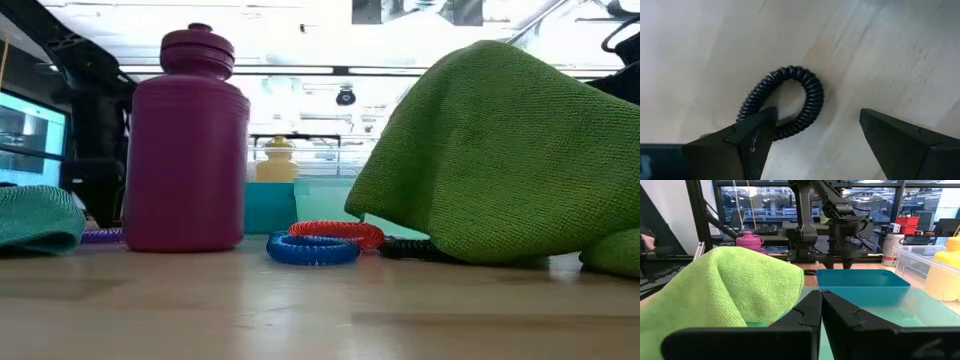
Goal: Pick & Place Sports Items
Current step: Put the black spring keychain into the blue bin, then put top black spring keychain into the blue bin
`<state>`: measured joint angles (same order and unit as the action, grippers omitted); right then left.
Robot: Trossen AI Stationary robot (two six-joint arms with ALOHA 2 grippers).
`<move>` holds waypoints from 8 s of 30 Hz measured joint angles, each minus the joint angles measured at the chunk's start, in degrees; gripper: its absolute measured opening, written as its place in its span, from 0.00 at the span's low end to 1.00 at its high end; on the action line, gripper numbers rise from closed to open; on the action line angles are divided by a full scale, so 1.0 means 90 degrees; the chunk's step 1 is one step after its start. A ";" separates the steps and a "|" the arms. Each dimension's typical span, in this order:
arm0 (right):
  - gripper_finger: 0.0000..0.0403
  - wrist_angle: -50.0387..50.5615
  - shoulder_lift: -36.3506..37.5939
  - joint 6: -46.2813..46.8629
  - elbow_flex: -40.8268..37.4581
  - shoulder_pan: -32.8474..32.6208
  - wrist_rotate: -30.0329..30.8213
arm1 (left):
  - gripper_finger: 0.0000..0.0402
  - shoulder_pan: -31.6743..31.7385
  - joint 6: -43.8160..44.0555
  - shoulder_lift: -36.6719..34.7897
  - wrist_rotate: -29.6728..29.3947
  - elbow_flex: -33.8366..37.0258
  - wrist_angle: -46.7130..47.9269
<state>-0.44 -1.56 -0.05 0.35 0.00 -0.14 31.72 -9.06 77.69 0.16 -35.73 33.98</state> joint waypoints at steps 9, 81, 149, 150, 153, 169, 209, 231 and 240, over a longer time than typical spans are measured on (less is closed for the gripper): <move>0.00 -0.0001 0.0000 0.0002 0.0001 0.0001 0.0000 | 0.58 0.0208 0.0024 0.0089 0.0219 0.0000 -0.0073; 0.00 -0.0001 -0.0001 0.0000 0.0000 0.0000 0.0000 | 0.00 -0.1333 0.1152 -0.1255 0.0158 -0.0639 -0.2759; 0.00 0.0001 -0.0002 0.0000 0.0001 0.0001 0.0000 | 0.40 -0.1552 0.3491 -0.1957 0.0039 -0.0648 0.1888; 0.00 -0.0001 0.0000 0.0002 0.0000 0.0000 -0.0002 | 0.40 -0.1600 0.3560 -0.1955 0.0037 -0.0648 0.1994; 0.00 -0.0001 0.0000 0.0000 0.0001 0.0001 0.0000 | 0.40 -0.1798 0.3715 -0.1866 0.0034 -0.0646 0.2242; 0.00 0.0000 -0.0001 0.0001 0.0001 0.0001 -0.0001 | 0.40 -0.2251 0.3666 -0.0560 -0.0045 -0.0646 0.2412; 0.00 0.0001 -0.0002 0.0000 0.0001 0.0001 0.0000 | 0.02 -0.1566 0.2934 0.0878 0.0180 -0.0651 0.1850; 0.00 0.0001 0.0000 0.0000 0.0000 0.0000 -0.0001 | 0.00 -0.2059 0.2864 -0.0833 -0.1259 -0.1314 0.1068; 0.00 -0.0001 -0.0002 0.0002 0.0001 -0.0001 0.0000 | 0.00 -0.2353 0.1828 -0.0867 -0.1371 -0.1389 -0.0708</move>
<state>-0.45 -1.58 -0.03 0.36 -0.01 -0.14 10.55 7.39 69.89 -12.18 -48.23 27.60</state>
